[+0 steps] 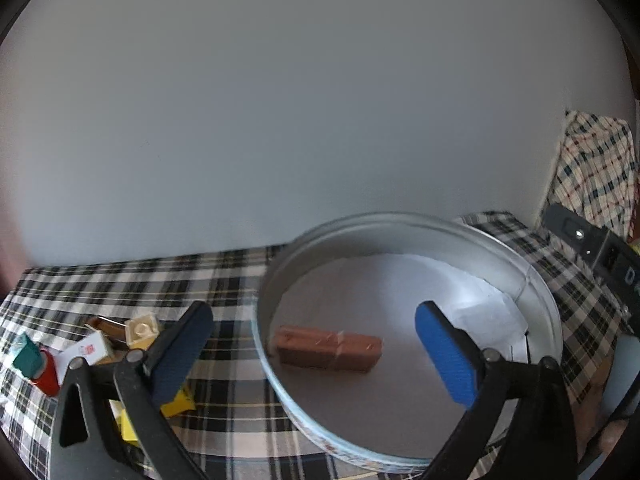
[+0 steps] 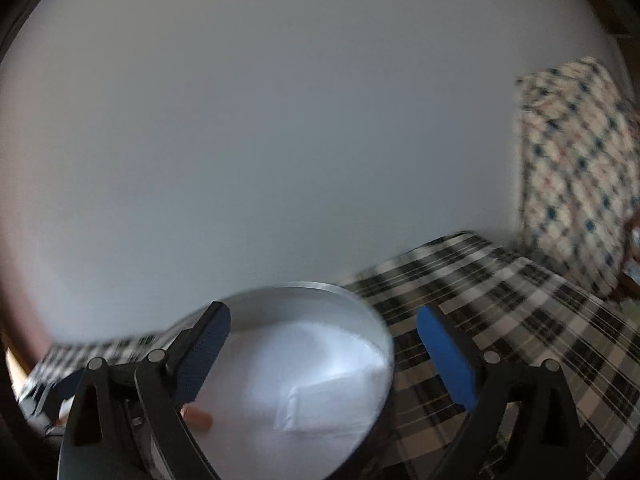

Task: Organize rigid objects
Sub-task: 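Open left tool to drop the frame into the tin while right tool drops the box, then withdraw both tools from the tin back toward the blocks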

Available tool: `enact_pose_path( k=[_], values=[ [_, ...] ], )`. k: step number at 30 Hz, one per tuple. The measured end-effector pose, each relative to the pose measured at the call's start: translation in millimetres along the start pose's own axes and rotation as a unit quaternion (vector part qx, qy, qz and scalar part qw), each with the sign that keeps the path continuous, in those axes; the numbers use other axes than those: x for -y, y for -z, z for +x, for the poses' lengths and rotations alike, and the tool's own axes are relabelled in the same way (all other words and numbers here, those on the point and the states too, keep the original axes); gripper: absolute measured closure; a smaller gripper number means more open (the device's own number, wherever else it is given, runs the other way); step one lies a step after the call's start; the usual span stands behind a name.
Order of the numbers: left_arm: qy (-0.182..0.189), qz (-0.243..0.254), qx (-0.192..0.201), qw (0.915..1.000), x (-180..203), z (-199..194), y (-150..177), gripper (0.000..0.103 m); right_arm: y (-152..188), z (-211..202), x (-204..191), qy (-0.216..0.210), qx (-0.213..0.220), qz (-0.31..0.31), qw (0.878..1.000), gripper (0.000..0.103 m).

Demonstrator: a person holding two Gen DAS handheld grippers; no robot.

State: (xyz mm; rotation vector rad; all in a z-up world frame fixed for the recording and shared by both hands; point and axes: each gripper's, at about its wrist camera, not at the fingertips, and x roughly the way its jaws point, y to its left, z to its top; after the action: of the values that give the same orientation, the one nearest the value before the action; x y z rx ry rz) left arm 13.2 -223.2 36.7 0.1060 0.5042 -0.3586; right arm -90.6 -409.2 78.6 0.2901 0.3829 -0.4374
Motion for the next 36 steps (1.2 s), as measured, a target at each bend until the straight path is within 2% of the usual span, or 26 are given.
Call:
enact_pose_path(
  k=[2,8,18,22,28,36],
  values=[
    [-0.006,-0.002,0.004,1.0,-7,-4,1,0.001,-2,0,10,0.025,0.004,0.018,0.999,0.007],
    [-0.044,0.006,0.026,0.9987,-30,-21,12,0.001,0,8,36,0.046,-0.012,0.077,0.996,0.007],
    [-0.063,0.006,0.021,0.9977,-65,-30,34,0.001,10,-4,55,0.113,0.01,0.107,0.988,0.007],
    [-0.08,0.013,0.022,0.9965,-81,-37,45,0.001,15,-11,49,0.123,0.011,0.118,0.985,0.007],
    [-0.078,0.0,0.017,0.9968,-98,-43,49,0.001,23,-19,21,0.107,0.015,0.097,0.989,0.007],
    [-0.077,0.012,0.018,0.9968,-118,-47,51,0.001,35,-33,-22,0.111,0.037,-0.004,0.993,0.007]
  ],
)
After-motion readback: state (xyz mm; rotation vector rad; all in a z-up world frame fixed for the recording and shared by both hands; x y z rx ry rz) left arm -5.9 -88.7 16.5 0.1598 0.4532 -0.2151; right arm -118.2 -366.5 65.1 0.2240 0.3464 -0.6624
